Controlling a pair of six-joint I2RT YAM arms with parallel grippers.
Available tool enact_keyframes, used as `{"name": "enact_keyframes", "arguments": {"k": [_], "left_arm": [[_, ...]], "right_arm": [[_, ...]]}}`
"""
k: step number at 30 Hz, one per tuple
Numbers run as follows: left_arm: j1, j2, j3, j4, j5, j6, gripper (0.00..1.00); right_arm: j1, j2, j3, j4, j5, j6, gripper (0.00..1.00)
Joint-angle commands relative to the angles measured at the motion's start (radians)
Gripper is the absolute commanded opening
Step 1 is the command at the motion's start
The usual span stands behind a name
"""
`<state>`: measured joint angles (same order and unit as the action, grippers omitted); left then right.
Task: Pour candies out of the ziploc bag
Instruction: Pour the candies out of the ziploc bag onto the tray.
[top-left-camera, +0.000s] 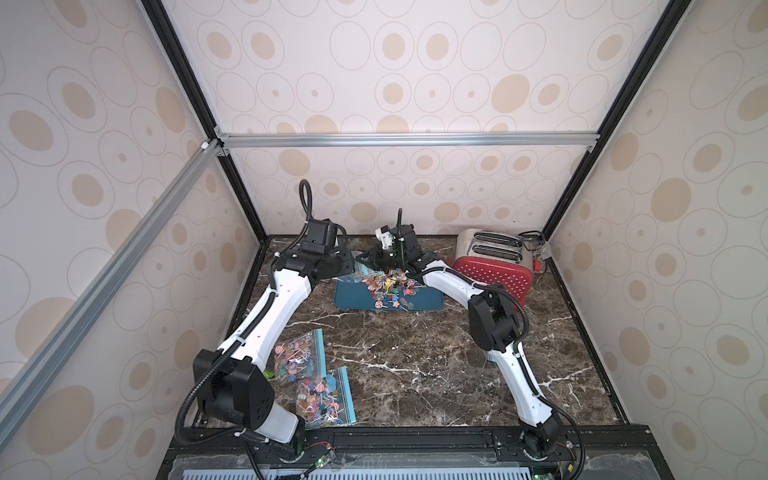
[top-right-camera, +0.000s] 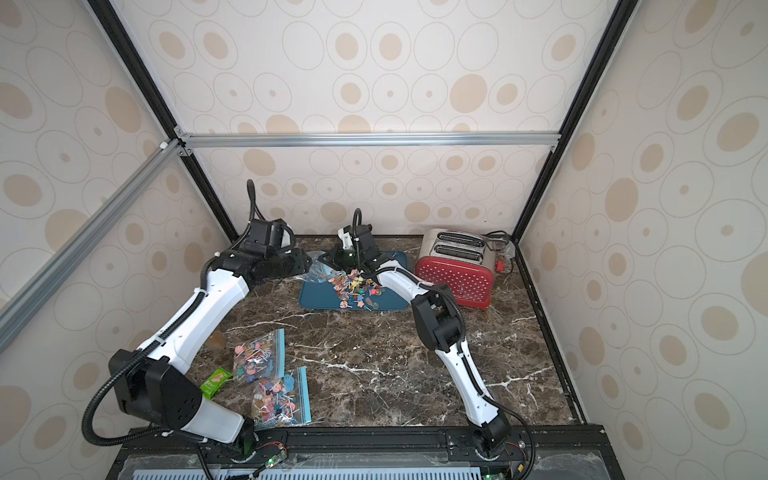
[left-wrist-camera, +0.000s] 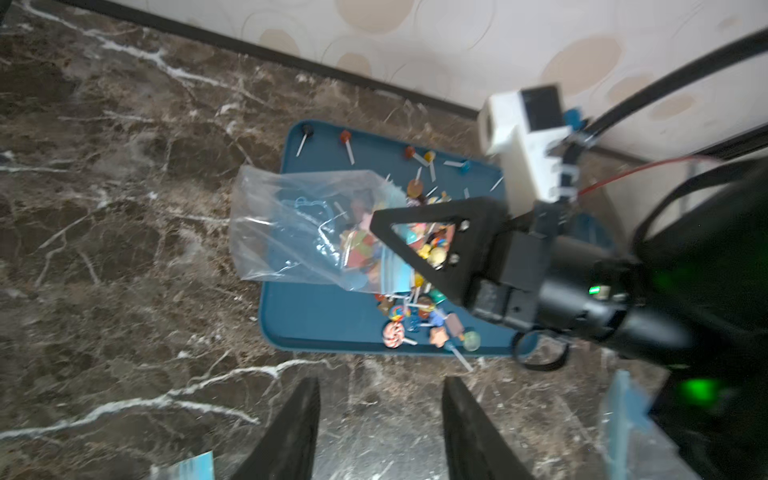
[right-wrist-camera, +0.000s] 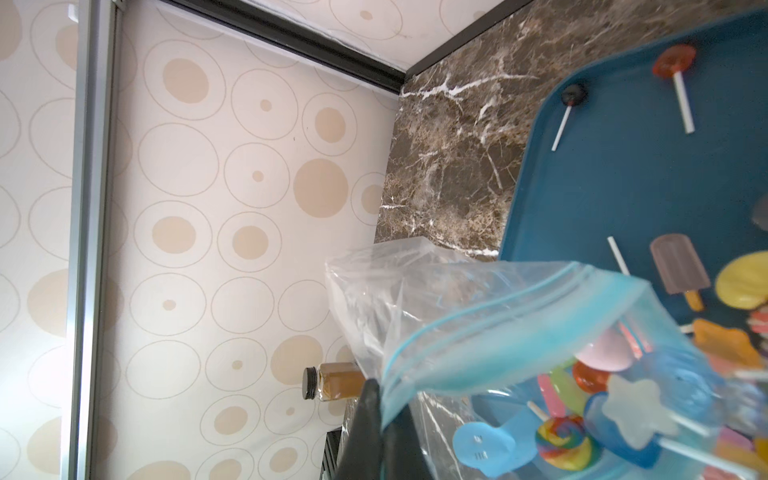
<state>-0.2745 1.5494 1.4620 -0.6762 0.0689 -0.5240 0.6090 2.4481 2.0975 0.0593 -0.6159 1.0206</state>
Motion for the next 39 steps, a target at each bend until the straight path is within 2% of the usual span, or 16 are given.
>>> {"name": "enact_keyframes", "arguments": {"k": [1,11,15,19,31,33,36,39], "left_arm": [[0.012,0.077,-0.012,-0.068,-0.063,-0.04,0.6],[0.104,0.157,-0.112,0.033,-0.079,-0.172,0.66],[0.117,0.162,-0.112,0.091,-0.077,-0.136,0.69],[0.121,0.19,-0.098,0.176,0.006,-0.087,0.72],[0.196,0.316,-0.049,0.297,0.136,-0.07,0.76],[0.197,0.322,-0.06,0.334,0.166,-0.076,0.74],[0.197,0.324,-0.087,0.397,0.21,-0.091,0.66],[0.197,0.325,-0.107,0.441,0.231,-0.103,0.49]], "right_arm": [[-0.006,0.001,-0.025,-0.01,0.012,-0.014,0.0],[-0.009,-0.014,-0.057,-0.016,0.012,-0.038,0.0],[-0.008,-0.012,-0.062,-0.018,0.009,-0.04,0.0],[-0.009,-0.013,-0.07,-0.015,0.006,-0.038,0.0],[-0.009,-0.023,-0.084,-0.012,-0.001,-0.04,0.0],[-0.008,-0.023,-0.085,-0.01,-0.002,-0.038,0.0],[-0.009,-0.025,-0.086,-0.009,-0.001,-0.037,0.0],[-0.008,-0.028,-0.093,-0.006,-0.002,-0.035,0.0]]}}
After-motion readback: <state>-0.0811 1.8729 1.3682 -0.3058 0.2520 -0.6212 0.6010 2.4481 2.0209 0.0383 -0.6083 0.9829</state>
